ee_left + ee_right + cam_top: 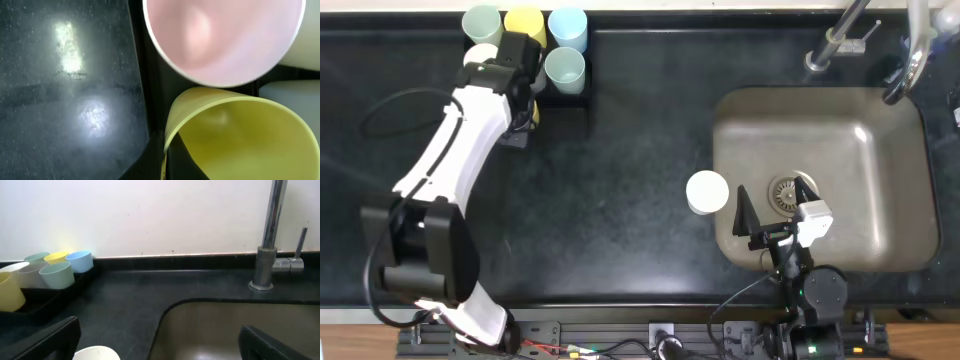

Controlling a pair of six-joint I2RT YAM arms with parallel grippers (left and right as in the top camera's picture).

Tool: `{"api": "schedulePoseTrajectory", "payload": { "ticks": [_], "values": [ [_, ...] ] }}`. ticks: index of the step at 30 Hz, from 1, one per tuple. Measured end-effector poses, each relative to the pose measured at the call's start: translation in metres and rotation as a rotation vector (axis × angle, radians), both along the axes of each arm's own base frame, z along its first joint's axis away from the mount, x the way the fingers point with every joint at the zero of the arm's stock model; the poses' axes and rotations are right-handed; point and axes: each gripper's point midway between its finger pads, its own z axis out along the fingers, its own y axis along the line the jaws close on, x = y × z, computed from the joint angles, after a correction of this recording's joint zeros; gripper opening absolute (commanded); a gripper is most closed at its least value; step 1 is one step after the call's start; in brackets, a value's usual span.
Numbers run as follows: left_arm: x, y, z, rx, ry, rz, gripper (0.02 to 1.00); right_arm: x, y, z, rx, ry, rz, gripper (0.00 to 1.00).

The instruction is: Store Cups

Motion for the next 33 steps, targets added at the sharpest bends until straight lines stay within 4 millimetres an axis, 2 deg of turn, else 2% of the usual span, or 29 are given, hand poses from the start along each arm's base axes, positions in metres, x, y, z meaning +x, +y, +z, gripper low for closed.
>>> {"api": "schedulePoseTrajectory", "payload": {
  "ticks": [9, 27, 33],
  "values": [
    [0.000, 0.004, -0.006, 0.002, 0.015, 0.011, 0.069, 0.000, 0.000, 0.000, 0.000, 0.000, 0.000, 0.998],
    [0.004, -0.002, -0.007, -0.034, 0.003, 0.004, 0.073, 0.000, 0.000, 0.000, 0.000, -0.001, 0.000, 0.998],
    [0.003, -0.003, -0.011, -0.039, 0.013, 0.003, 0.119, 0.000, 0.000, 0.000, 0.000, -0.001, 0.000, 0.996]
  ]
}}
